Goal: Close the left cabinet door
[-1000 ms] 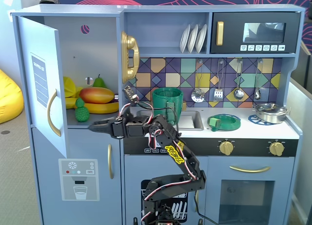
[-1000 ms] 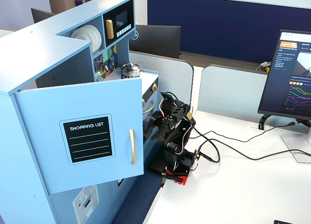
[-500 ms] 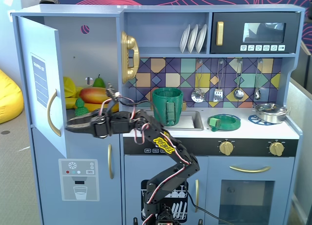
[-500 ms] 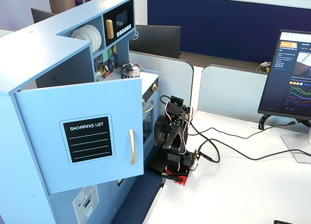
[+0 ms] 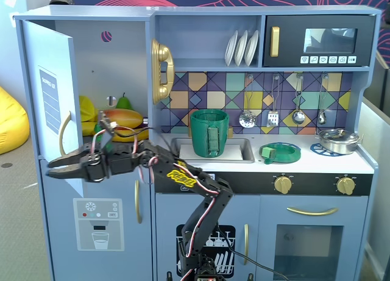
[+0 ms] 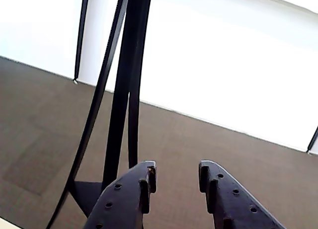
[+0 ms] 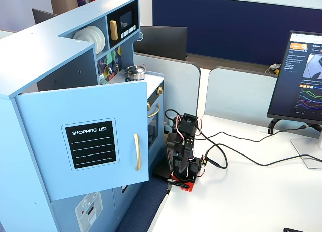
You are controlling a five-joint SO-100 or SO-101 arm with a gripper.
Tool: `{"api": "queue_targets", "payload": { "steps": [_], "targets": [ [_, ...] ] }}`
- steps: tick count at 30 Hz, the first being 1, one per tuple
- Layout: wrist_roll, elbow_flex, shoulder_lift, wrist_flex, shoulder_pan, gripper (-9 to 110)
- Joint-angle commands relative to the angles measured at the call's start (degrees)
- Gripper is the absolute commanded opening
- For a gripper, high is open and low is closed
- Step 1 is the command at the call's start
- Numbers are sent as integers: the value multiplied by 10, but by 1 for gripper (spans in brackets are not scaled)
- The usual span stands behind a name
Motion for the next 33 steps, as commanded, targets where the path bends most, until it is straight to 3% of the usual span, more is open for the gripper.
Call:
{"api": "queue_targets", "payload": {
  "steps": [1,17,33],
  "targets": [
    [-11,-72,-48,-32,-5,0],
    [-10,-167,-181,-84,114,0],
    [-4,-173,-170,-77,233,0]
  ]
}}
